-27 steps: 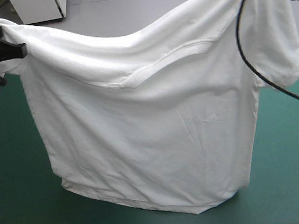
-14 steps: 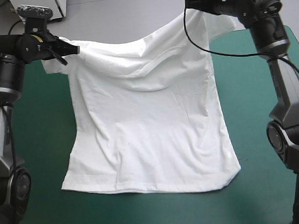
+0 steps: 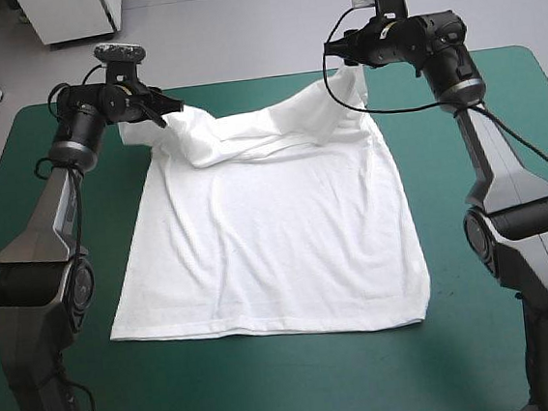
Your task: Fold the cloth
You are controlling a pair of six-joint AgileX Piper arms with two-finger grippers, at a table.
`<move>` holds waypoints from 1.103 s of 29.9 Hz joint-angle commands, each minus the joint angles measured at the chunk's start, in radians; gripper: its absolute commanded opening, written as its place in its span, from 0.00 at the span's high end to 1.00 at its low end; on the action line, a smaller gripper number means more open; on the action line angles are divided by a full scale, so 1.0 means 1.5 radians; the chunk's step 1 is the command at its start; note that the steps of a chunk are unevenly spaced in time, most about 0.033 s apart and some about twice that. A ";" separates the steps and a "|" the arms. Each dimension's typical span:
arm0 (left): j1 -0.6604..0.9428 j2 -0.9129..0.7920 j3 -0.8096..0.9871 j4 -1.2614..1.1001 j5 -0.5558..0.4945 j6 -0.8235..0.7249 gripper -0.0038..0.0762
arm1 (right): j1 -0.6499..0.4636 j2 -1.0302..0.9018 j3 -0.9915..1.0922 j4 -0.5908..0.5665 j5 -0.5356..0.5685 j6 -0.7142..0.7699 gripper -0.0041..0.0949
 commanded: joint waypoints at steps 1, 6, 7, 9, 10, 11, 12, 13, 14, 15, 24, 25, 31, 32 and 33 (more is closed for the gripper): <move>-0.002 -0.045 -0.021 -0.006 -0.043 -0.001 0.22 | -0.002 -0.069 -0.022 -0.003 0.001 0.014 0.01; -0.002 -0.075 -0.064 0.072 0.092 -0.004 0.20 | -0.002 -0.128 -0.022 -0.037 0.115 0.021 0.06; -0.002 -0.084 -0.077 0.084 0.143 -0.006 0.20 | -0.002 -0.141 -0.022 -0.041 0.155 0.019 0.08; -0.002 -0.104 -0.093 0.089 0.245 -0.003 0.20 | -0.002 -0.163 -0.020 -0.059 0.215 0.013 0.13; -0.001 -0.114 -0.096 0.092 0.287 -0.003 0.20 | -0.002 -0.178 -0.008 -0.062 0.215 0.015 0.16; -0.001 -0.126 -0.096 0.094 0.329 -0.003 0.20 | -0.001 -0.196 0.009 -0.059 0.215 0.017 0.19; -0.001 -0.135 -0.096 0.094 0.367 -0.003 0.20 | -0.001 -0.211 0.024 -0.053 0.215 0.017 0.21; -0.001 -0.144 -0.089 0.086 0.374 -0.006 0.20 | -0.001 -0.232 0.050 -0.050 0.215 0.017 0.23; -0.001 -0.160 -0.077 0.083 0.374 -0.011 0.20 | -0.001 -0.248 0.072 -0.048 0.215 0.017 0.24; -0.001 -0.172 -0.055 0.082 0.374 -0.011 0.20 | -0.001 -0.271 0.102 -0.050 0.215 0.017 0.25; 0.009 -0.396 0.316 0.077 0.372 -0.018 0.20 | -0.001 -0.510 0.538 -0.058 0.213 0.010 0.27; 0.012 -0.423 0.369 0.077 0.370 -0.018 0.20 | -0.001 -0.533 0.588 -0.056 0.213 0.008 0.27; 0.012 -0.488 0.576 0.052 0.369 -0.025 0.20 | -0.001 -0.640 0.762 -0.049 0.213 -0.005 0.27; 0.012 -0.491 0.601 0.051 0.367 -0.025 0.20 | -0.001 -0.651 0.777 -0.051 0.213 -0.005 0.27; 0.012 -0.492 0.631 0.049 0.359 -0.025 0.20 | -0.001 -0.663 0.793 -0.053 0.213 -0.005 0.27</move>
